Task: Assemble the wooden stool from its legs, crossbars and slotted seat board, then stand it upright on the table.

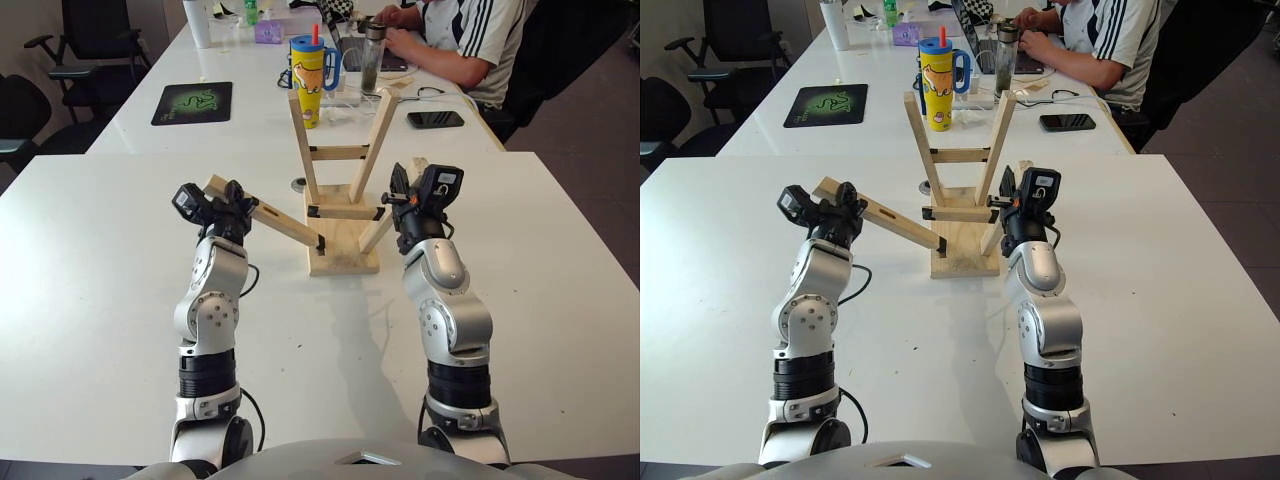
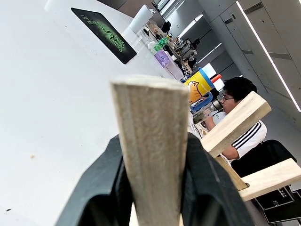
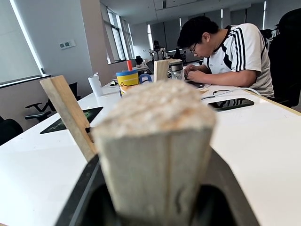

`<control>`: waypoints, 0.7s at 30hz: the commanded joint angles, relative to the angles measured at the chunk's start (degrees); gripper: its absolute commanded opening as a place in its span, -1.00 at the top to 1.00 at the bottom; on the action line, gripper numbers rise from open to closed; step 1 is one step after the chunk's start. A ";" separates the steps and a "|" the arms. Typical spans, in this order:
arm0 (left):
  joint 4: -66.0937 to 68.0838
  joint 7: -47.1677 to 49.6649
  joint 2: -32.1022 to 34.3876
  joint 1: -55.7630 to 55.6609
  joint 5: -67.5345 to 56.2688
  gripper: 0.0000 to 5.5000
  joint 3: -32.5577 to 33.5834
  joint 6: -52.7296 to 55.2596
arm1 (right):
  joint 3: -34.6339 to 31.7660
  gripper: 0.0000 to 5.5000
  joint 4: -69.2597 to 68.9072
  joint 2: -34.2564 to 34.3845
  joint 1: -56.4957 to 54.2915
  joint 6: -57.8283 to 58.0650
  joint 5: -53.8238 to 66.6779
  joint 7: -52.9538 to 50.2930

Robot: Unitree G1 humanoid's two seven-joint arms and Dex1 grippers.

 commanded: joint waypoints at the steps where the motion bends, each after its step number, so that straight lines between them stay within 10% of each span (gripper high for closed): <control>1: -2.28 3.19 -1.88 4.83 2.73 0.62 -0.64 4.01 | -0.48 0.63 -0.21 0.36 1.02 0.33 -1.44 -0.93; 21: 6.38 2.77 -1.84 3.11 16.80 0.62 -8.00 -5.32 | 0.78 0.63 -0.11 -0.52 1.01 0.09 -3.20 0.58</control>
